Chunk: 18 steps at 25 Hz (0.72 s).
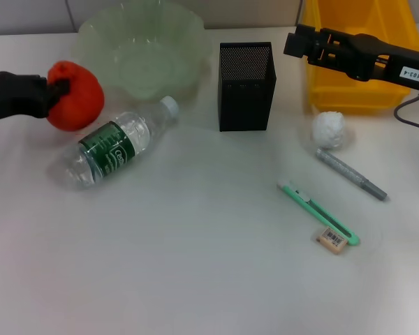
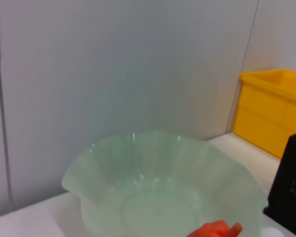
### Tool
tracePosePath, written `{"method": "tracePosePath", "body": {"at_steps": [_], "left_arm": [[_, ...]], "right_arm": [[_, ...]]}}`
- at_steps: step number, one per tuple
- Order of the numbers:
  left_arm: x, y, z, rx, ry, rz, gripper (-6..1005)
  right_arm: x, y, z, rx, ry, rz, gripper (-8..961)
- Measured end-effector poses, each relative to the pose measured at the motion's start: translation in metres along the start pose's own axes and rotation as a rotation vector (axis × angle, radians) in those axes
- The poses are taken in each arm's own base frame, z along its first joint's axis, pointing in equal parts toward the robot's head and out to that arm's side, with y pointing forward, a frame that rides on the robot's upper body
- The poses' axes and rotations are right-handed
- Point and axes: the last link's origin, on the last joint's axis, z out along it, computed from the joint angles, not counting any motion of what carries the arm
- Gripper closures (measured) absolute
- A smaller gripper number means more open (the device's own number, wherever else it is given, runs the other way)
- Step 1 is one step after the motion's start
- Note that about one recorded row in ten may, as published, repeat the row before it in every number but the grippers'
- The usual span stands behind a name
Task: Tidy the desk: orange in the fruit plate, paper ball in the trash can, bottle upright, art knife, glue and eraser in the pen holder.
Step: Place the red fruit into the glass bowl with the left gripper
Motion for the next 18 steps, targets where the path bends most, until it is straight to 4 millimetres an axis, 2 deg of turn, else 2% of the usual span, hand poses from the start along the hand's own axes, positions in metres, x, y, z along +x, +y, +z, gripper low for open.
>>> {"method": "tracePosePath", "body": {"at_steps": [7,10,11,12,18], "left_arm": [[0.012,-0.002,-0.004,-0.007,0.028,0.019,943],[0.025,0.000,-0.004,-0.025,0.081,0.033,943],[0.036,0.000,-0.002,-0.024,0.118,0.045,943],[0.036,0.000,-0.002,-0.024,0.118,0.045,944],[0.070,-0.001,0.022,0.022,0.170,0.107,944]], "right_arm": [[0.001,-0.002,-0.001,0.016,-0.001,0.002,333],[0.001,-0.003,-0.002,0.026,-0.002,0.004,335],[0.002,-0.004,-0.002,0.029,-0.003,0.004,336],[0.002,-0.004,-0.002,0.029,-0.003,0.004,336],[0.004,-0.005,-0.008,0.046,-0.025,0.002,340]]}}
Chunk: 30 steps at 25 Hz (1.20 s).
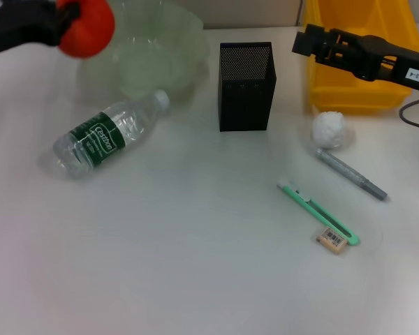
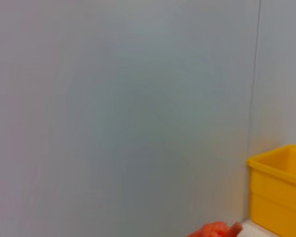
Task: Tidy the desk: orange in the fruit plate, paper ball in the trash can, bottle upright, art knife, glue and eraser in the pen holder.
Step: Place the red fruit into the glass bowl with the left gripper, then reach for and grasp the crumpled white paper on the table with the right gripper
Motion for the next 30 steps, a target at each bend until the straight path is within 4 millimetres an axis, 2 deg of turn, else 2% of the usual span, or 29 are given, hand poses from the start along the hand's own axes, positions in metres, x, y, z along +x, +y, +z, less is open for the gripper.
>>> {"method": "tracePosePath", "body": {"at_steps": [3,4,6,7,8,11,13,16,21,23,27,28,30], "left_arm": [[0.012,0.002,0.026,0.053,-0.012,0.055,943],[0.012,0.002,0.026,0.053,-0.012,0.055,943],[0.011,0.009,0.043,0.050,-0.062,0.101,943],[0.011,0.009,0.043,0.050,-0.062,0.101,943],[0.007,0.018,0.062,0.061,-0.132,0.175,943],[0.005,0.021,0.071,0.083,-0.164,0.215,944],[0.005,0.021,0.078,0.127,-0.193,0.245,906],[0.005,0.018,0.079,0.147,-0.196,0.247,850],[0.005,0.017,0.077,0.159,-0.182,0.230,654],[0.007,0.016,0.076,0.163,-0.169,0.221,573],[0.007,0.017,0.075,0.162,-0.160,0.210,406],[0.006,0.017,0.075,0.161,-0.161,0.207,387],[0.005,0.017,0.074,0.162,-0.163,0.205,349]], "right_arm": [[0.005,0.001,-0.009,0.011,-0.024,0.012,343],[0.005,0.001,-0.009,0.011,-0.024,0.012,343],[0.008,0.002,-0.015,0.016,-0.038,0.024,345],[0.010,0.002,-0.018,0.019,-0.046,0.030,345],[0.011,0.003,-0.023,0.021,-0.064,0.037,346],[0.012,0.005,-0.029,0.019,-0.081,0.042,348],[0.009,0.009,-0.037,0.004,-0.101,0.037,349],[0.006,0.011,-0.044,-0.005,-0.101,0.029,352],[-0.011,0.017,-0.062,0.043,0.032,0.017,355],[-0.016,0.015,-0.066,0.131,0.135,0.062,356],[-0.016,0.006,-0.066,0.265,0.230,0.122,359],[-0.017,-0.001,-0.064,0.350,0.281,0.154,360],[-0.017,-0.004,-0.062,0.388,0.308,0.172,361]]}}
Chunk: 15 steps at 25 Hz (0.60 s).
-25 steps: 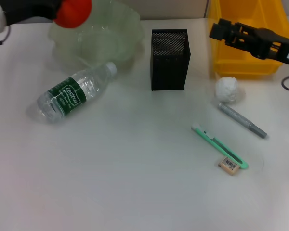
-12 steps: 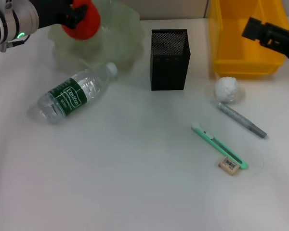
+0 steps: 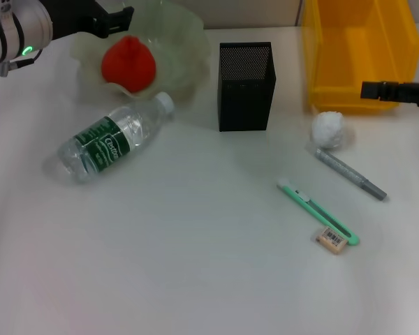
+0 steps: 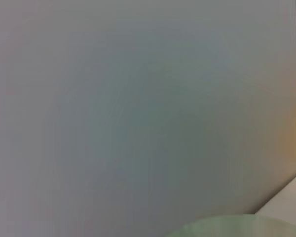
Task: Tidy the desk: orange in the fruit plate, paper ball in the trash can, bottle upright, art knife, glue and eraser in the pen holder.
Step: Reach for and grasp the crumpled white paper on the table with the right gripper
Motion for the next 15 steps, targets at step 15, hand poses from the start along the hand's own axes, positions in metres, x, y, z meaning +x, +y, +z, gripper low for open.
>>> {"method": "tracePosePath", "body": {"at_steps": [15], "left_arm": [[-0.019,-0.002,-0.015,0.004,0.027,-0.111,243]], "right_arm": [[-0.031,0.000,0.069,0.323,0.310,0.148,372]]}}
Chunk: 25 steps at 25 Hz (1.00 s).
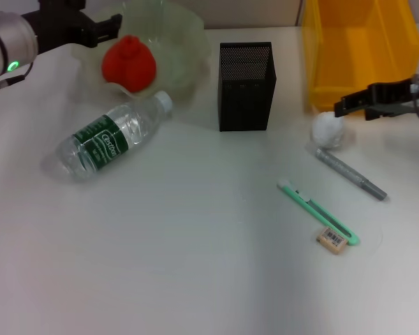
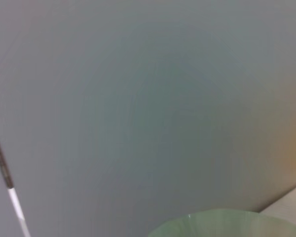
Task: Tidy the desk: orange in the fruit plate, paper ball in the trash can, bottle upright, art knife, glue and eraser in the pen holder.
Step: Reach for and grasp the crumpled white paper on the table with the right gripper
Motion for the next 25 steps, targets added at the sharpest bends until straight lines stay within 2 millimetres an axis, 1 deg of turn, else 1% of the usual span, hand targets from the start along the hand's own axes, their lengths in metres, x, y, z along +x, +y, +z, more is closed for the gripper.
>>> {"method": "tracePosePath", "body": {"at_steps": [3,4,8,10,18,25], "left_arm": [[-0.005,-0.005,-0.010,0.012,0.017,-0.024,242],[-0.006,-0.006,-0.011,0.012,0.019,-0.024,242],[-0.010,-0.010,-0.020,0.019,0.028,-0.035,242],[-0.011,-0.010,-0.021,0.021,0.028,-0.036,242],[-0.011,-0.011,-0.024,0.025,0.030,-0.036,241],[-0.012,-0.011,-0.024,0.024,0.029,-0.037,241]], "right_arm": [[-0.004,0.001,0.014,0.004,-0.006,0.013,374],[-0.004,0.001,0.014,0.004,-0.006,0.013,374],[-0.004,-0.002,0.027,0.017,-0.009,0.028,377],[-0.004,-0.003,0.029,0.020,-0.009,0.027,379],[0.004,-0.005,0.047,0.037,0.013,0.026,384],[0.007,-0.007,0.051,0.044,0.021,0.029,389]]}}
